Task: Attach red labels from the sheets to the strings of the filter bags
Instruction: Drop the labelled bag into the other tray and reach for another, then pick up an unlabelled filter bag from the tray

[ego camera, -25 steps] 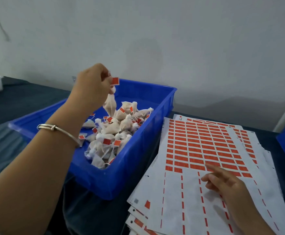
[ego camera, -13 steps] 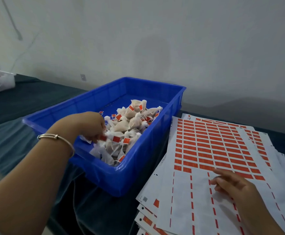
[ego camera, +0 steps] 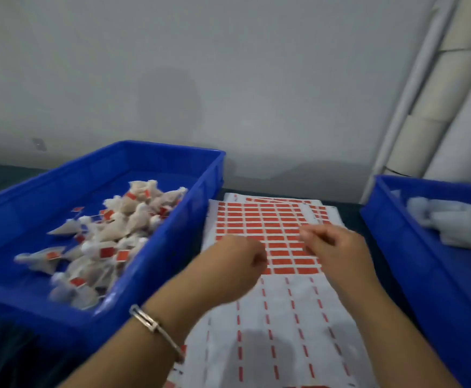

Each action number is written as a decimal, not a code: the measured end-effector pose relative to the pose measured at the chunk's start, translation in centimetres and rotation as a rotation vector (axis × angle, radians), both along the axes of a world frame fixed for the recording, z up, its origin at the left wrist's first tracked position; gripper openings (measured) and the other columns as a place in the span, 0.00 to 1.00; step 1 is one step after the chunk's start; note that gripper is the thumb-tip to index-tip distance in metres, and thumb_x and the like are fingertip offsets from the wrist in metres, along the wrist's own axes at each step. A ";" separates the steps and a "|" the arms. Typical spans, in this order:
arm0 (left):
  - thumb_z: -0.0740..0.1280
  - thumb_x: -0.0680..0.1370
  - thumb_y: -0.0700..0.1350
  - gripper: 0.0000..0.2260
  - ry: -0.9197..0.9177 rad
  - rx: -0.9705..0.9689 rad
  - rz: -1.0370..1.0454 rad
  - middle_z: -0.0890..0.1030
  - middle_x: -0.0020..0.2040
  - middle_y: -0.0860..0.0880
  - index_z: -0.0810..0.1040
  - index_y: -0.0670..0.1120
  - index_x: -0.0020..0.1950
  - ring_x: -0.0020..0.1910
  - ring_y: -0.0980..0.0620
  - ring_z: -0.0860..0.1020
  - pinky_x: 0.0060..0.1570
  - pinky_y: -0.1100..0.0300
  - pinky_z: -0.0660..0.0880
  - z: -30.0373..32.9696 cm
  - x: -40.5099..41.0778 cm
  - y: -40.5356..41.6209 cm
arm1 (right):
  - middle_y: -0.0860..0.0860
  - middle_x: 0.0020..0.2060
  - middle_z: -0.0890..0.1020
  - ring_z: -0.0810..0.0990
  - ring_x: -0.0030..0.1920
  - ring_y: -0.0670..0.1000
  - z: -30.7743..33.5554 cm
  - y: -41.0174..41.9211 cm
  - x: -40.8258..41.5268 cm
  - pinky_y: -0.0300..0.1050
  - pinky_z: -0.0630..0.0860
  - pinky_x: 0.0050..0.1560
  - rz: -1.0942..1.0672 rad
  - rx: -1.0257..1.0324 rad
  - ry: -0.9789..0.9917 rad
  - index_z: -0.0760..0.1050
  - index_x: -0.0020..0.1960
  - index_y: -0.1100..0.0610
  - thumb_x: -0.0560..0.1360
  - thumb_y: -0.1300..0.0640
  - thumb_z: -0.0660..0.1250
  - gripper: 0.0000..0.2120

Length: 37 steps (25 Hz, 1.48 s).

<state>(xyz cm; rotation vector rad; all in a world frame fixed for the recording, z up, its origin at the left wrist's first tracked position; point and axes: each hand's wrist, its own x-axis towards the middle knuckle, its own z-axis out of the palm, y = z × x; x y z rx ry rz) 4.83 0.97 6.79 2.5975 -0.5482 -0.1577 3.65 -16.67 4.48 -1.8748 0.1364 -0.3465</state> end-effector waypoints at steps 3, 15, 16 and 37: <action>0.61 0.80 0.47 0.11 0.080 0.020 -0.065 0.79 0.57 0.56 0.78 0.54 0.60 0.52 0.54 0.78 0.54 0.62 0.73 -5.7 0.2 -5.4 | 0.43 0.29 0.83 0.81 0.29 0.39 5.0 -5.2 0.3 0.29 0.74 0.29 -0.072 -0.048 -0.116 0.79 0.39 0.48 0.74 0.55 0.70 0.05; 0.31 0.69 0.70 0.34 -0.154 0.289 -0.098 0.32 0.71 0.61 0.40 0.61 0.74 0.68 0.55 0.30 0.61 0.46 0.26 -15.0 -0.6 -12.3 | 0.55 0.42 0.78 0.75 0.37 0.49 2.7 -25.0 9.2 0.39 0.74 0.41 -0.404 0.076 0.189 0.74 0.62 0.65 0.78 0.66 0.62 0.14; 0.30 0.67 0.70 0.36 -0.136 0.299 -0.097 0.30 0.68 0.61 0.38 0.61 0.74 0.67 0.55 0.29 0.60 0.46 0.26 -14.8 -0.3 -12.7 | 0.55 0.43 0.78 0.76 0.40 0.50 1.8 -25.3 10.9 0.42 0.75 0.44 -0.376 -0.036 0.222 0.75 0.63 0.64 0.78 0.66 0.61 0.15; 0.24 0.61 0.72 0.40 -0.043 0.347 -0.164 0.22 0.62 0.60 0.33 0.60 0.72 0.61 0.55 0.22 0.57 0.49 0.20 -15.2 0.8 -13.1 | 0.59 0.39 0.75 0.73 0.42 0.58 1.1 -27.0 19.2 0.47 0.66 0.40 -0.461 -0.789 0.138 0.73 0.42 0.63 0.77 0.59 0.60 0.08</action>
